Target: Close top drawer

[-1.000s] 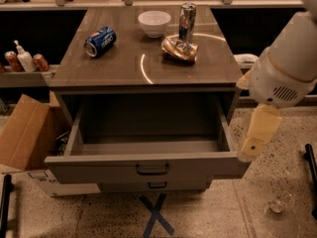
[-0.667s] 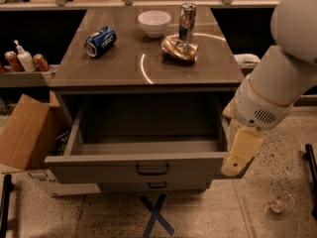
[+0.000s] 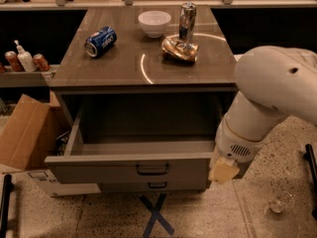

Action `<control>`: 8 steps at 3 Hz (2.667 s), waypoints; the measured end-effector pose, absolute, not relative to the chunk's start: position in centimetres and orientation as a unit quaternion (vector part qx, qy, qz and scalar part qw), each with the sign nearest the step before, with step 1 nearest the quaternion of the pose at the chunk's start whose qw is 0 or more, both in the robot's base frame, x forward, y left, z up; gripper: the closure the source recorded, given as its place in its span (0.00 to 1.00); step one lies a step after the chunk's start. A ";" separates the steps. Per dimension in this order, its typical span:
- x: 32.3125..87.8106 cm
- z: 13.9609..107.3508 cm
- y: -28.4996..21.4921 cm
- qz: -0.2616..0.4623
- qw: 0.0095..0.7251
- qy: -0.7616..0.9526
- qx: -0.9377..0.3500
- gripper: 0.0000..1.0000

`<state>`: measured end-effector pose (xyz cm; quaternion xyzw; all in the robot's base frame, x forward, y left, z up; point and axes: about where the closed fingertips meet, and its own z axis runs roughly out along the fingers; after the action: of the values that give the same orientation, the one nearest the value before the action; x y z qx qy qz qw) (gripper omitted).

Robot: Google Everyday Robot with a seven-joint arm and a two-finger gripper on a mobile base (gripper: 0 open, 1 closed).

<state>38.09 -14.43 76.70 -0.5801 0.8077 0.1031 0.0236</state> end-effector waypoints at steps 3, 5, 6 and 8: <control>38.7 65.8 -15.0 0.080 -0.058 0.829 -0.550 1.00; 39.5 65.1 -16.0 0.076 -0.049 0.840 -0.536 1.00; 41.2 63.4 -18.1 0.068 -0.032 0.857 -0.510 1.00; 44.9 63.0 -19.5 0.055 0.029 0.871 -0.488 1.00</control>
Offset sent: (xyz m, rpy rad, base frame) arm 0.0007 0.0002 -0.1251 -0.1661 0.1367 -0.0141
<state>44.90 -19.49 62.96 -0.4875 0.8709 0.0547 0.0286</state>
